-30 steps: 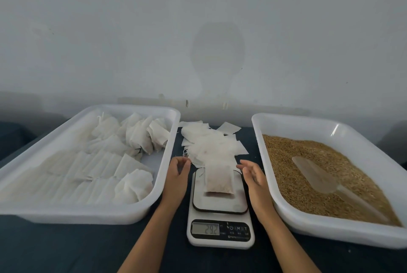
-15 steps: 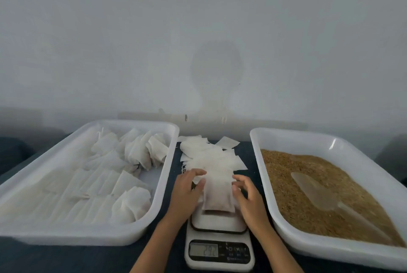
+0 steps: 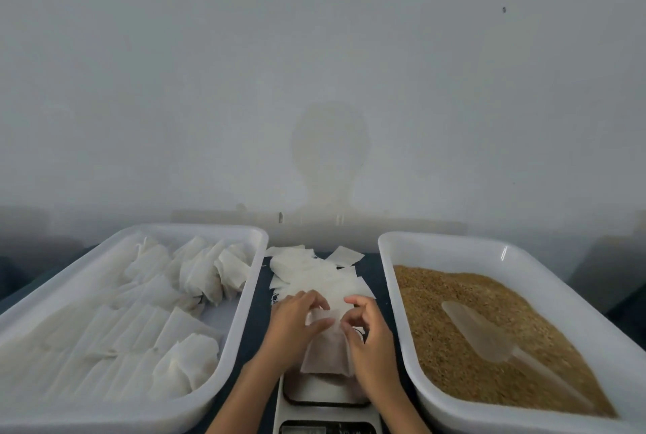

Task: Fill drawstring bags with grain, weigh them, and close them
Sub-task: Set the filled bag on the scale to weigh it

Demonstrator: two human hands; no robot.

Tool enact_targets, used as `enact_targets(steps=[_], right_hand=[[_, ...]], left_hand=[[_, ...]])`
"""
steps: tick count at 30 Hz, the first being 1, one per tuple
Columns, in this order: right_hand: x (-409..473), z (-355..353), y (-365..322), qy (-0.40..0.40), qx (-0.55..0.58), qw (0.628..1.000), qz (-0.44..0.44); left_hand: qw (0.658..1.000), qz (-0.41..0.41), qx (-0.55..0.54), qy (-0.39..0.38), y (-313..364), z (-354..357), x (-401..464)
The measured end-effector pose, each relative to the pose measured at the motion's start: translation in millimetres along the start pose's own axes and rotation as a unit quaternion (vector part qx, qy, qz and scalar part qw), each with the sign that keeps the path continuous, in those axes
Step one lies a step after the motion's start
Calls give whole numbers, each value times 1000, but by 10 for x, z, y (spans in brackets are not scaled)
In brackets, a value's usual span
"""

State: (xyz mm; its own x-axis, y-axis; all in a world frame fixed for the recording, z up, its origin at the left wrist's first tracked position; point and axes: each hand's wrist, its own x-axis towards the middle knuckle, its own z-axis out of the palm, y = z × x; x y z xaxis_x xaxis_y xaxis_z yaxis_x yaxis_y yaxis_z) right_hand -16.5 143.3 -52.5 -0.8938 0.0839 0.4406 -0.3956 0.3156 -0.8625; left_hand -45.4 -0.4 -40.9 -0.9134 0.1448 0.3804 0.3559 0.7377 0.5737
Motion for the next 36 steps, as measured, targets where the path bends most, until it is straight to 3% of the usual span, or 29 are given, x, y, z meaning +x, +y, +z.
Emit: enact_targets(steps=[11, 16, 20, 23, 29, 36], right_hand=[[-57, -298, -575, 70, 117, 989, -58], [-7, -815, -622, 6, 211, 975, 64], [8, -1318, -527, 26, 151, 980, 125], [5, -1722, -386, 37, 88, 985, 142], [-34, -2159, -148, -1, -43, 990, 136], [-51, -2194, -65, 16, -55, 991, 118]], left_hand=[[986, 108, -74, 105, 690, -457, -16], [976, 127, -164, 71, 1289, -372, 203], [936, 73, -342, 21, 1628, -18, 304], [917, 18, -397, -10, 1700, 312, 342], [927, -32, -361, -92, 1632, 749, 299], [927, -22, -356, -112, 1609, 793, 307]])
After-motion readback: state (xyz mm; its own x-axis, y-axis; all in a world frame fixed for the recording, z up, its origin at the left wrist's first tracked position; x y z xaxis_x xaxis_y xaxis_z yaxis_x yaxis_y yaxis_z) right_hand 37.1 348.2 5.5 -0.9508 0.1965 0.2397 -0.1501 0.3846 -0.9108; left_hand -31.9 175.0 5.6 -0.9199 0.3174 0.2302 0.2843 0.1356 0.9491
